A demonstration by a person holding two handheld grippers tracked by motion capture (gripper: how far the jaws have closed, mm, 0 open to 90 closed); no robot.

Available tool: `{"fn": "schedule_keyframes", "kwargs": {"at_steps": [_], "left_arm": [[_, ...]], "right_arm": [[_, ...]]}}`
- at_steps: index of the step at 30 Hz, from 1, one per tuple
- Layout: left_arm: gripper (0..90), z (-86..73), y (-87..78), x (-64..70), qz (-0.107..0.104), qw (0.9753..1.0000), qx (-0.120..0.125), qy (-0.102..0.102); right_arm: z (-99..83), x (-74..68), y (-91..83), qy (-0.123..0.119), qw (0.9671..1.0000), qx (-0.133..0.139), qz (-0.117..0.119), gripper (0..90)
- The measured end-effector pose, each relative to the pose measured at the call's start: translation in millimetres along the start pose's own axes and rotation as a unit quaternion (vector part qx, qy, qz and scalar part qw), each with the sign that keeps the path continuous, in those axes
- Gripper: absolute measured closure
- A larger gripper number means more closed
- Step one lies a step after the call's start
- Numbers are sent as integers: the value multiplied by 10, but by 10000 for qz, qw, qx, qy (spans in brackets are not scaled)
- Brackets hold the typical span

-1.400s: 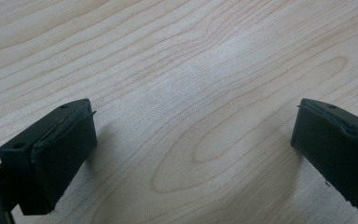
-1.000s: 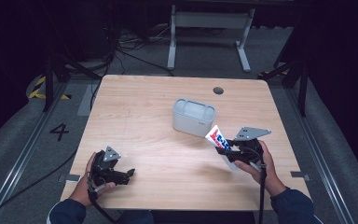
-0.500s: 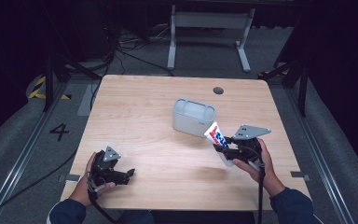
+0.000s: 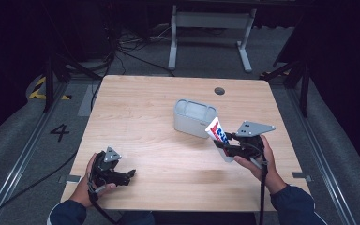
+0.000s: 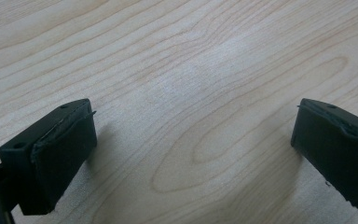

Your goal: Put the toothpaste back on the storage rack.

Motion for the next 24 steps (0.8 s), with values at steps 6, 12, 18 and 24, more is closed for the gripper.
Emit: {"fn": "schedule_keyframes", "kwargs": {"at_steps": [6,12,18,24], "left_arm": [[5,-1,-1,-2,4,10000,-7,9],[5,0,-4,-6,29,10000,-9,37],[5,0,-3,-2,25,10000,-9,9],[5,-1,-4,-1,26,10000,-10,0]], "right_arm": [[91,-11,-23,-59,9999,109,30,617],[175,-1,-21,-61,9998,209,24,616],[243,-13,15,-107,9996,263,59,616],[319,-16,59,-156,9993,340,61,615]]}}
Point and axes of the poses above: each handheld gripper's, and its own axes: y roughly forward along the jaws, z roughly out of its top, x roughly to its right, the point moved 5 cm from there along y, roughly forward along the jaws, and after that the axes turned 9 degrees about z, right-handed, at the moved point
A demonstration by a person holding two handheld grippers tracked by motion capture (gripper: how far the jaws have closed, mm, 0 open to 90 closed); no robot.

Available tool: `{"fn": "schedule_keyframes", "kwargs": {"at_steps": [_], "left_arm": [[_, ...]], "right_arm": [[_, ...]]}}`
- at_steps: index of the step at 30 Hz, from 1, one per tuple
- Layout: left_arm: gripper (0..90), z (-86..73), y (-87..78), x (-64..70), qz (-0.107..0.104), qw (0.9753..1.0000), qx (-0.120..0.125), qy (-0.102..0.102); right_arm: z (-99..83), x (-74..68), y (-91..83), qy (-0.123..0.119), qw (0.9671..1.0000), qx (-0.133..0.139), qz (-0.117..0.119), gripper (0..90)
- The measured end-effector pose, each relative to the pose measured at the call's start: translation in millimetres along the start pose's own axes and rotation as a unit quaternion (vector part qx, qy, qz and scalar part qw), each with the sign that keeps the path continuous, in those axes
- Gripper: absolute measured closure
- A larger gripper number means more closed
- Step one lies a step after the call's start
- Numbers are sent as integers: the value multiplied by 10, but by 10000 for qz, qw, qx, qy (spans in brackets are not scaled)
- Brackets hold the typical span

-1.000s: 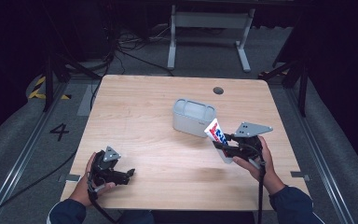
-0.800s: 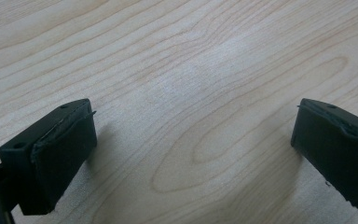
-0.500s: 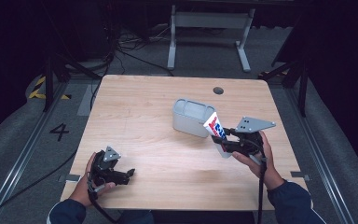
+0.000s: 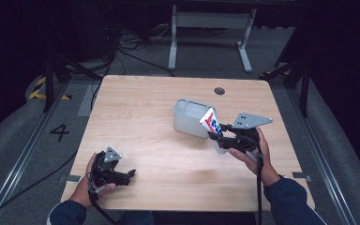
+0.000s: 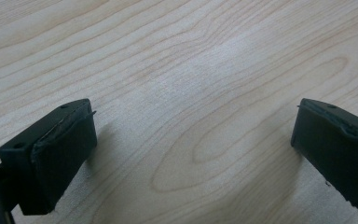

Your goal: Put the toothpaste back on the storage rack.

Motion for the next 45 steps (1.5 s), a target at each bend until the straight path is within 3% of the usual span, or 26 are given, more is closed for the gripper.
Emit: {"fn": "schedule_keyframes", "kwargs": {"at_steps": [16,45], "left_arm": [[5,0,-2,-3,16,10000,-2,15],[5,-3,-2,0,12,10000,30,24]], "right_arm": [[201,28,80,-73,9998,177,-25,610],[529,287,341,-7,9961,856,-195,608]]}}
Point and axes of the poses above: each handheld gripper's, and its own axes: y roughly forward along the jaws, z roughly out of its top, x roughly to its right, the point moved 5 cm from there along y, roughly forward along the jaws, and after that the axes turned 9 degrees about z, right-handed, at the moved point
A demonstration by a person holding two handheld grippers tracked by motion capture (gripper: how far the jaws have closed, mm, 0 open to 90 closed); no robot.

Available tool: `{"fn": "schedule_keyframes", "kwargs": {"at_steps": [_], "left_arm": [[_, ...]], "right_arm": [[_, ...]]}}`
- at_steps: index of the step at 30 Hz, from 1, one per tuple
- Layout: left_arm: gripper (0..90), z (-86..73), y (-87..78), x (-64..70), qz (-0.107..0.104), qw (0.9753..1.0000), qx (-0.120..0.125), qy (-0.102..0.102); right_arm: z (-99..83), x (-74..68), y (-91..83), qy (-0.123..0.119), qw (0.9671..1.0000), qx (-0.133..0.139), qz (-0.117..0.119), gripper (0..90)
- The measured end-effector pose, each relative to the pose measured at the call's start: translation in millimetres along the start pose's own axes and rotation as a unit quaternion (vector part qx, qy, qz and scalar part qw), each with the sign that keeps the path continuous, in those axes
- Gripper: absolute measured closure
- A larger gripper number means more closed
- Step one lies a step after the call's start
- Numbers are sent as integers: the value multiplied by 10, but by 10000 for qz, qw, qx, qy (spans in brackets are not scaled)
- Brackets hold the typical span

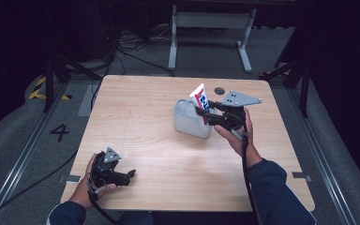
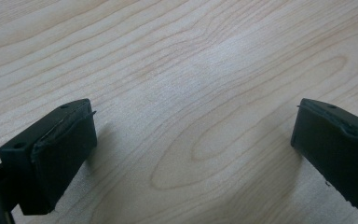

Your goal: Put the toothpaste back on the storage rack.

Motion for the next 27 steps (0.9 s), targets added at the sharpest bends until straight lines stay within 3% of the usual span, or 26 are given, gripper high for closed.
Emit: {"fn": "schedule_keyframes", "kwargs": {"at_steps": [16,27], "left_arm": [[5,-1,-4,-1,-4,10000,-19,10],[6,-3,-5,2,4,10000,6,-6]], "right_arm": [[143,202,169,173,9991,387,-17,607],[110,330,360,219,9992,329,26,607]]}}
Point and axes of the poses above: each handheld gripper's, and its own axes: y roughly forward along the jaws, z roughly out of its top, x roughly to its right, the point moved 5 cm from there along y, roughly forward along the jaws, and after that the axes turned 9 degrees about z, right-handed, at the moved point
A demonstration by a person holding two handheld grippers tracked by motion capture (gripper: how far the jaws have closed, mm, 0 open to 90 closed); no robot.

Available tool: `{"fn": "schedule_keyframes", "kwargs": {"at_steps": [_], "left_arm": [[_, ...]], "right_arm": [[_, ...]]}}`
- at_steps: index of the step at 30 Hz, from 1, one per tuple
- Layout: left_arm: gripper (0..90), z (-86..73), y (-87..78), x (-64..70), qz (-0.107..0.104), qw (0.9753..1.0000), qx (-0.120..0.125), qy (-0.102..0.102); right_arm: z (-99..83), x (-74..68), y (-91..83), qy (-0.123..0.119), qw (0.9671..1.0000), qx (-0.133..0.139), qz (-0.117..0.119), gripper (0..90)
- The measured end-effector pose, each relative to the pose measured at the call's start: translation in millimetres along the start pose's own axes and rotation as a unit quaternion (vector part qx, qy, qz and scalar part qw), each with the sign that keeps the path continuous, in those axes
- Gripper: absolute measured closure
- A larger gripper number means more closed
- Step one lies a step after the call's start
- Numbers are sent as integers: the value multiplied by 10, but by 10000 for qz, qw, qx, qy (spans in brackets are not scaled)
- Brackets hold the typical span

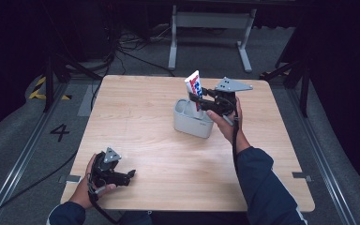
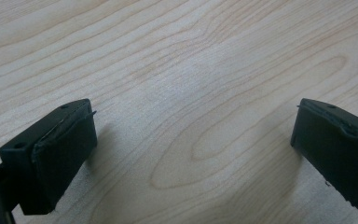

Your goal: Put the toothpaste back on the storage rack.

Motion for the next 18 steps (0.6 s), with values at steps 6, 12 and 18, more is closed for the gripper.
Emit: {"fn": "schedule_keyframes", "kwargs": {"at_steps": [6,12,18], "left_arm": [[6,-3,1,3,2,10000,13,-6],[7,-5,0,5,-10,10000,14,-6],[7,-7,-4,0,35,10000,13,4]], "right_arm": [[-62,114,89,35,9999,-83,-80,607],[-92,189,139,90,9999,-90,-99,605],[-161,264,176,101,9998,-164,-109,604]]}}
Point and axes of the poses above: each handheld gripper's, and its own axes: y roughly forward along the jaws, z roughly out of its top, x roughly to its right, the point moved 5 cm from there along y, roughly forward along the jaws, and after that the axes turned 9 degrees about z, right-handed, at the moved point
